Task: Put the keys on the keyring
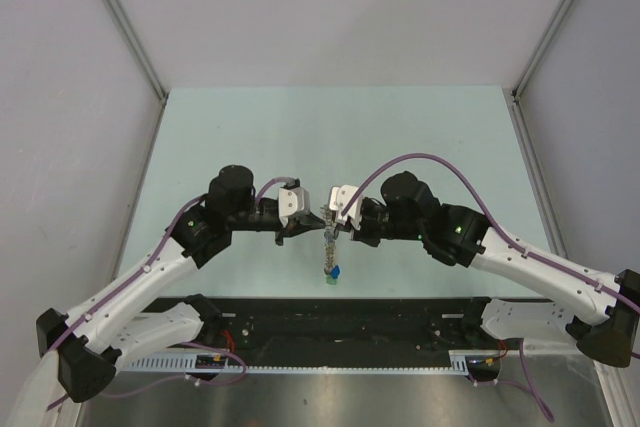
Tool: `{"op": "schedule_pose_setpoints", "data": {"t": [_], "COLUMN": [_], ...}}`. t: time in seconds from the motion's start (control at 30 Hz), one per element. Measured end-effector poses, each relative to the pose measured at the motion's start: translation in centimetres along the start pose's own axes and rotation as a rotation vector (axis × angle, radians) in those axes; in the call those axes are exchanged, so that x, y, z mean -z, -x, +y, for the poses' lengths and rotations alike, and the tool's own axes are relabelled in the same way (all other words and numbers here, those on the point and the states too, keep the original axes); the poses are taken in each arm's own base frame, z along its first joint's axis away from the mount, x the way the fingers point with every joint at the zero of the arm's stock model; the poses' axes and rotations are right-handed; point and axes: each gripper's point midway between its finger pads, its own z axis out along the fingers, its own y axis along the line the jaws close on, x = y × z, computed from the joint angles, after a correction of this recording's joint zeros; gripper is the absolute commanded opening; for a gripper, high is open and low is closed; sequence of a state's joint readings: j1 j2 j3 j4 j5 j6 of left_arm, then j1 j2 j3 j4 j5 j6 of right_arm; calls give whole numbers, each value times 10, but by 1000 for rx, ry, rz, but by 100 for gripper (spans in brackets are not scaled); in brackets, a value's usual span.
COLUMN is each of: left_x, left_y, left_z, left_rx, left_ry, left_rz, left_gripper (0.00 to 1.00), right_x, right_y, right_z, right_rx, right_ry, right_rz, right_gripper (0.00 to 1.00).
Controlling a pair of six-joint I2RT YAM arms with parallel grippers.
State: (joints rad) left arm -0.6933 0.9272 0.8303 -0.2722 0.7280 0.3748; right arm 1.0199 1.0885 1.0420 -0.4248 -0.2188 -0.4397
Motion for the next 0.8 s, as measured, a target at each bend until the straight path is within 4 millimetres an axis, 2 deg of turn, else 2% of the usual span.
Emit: {"op": "schedule_pose_setpoints", "data": {"t": [0.8], "left_x": [0], "left_y": [0], "left_z": [-2], "left_rx": [0], "left_ry": [-9], "left_rz": [-3], "left_gripper": [0], "right_x": [1], "right_y": [-2], "right_z": [2], "right_rx": [-3], "right_ry": [8], "right_rz": [9], "right_gripper": [0]}}
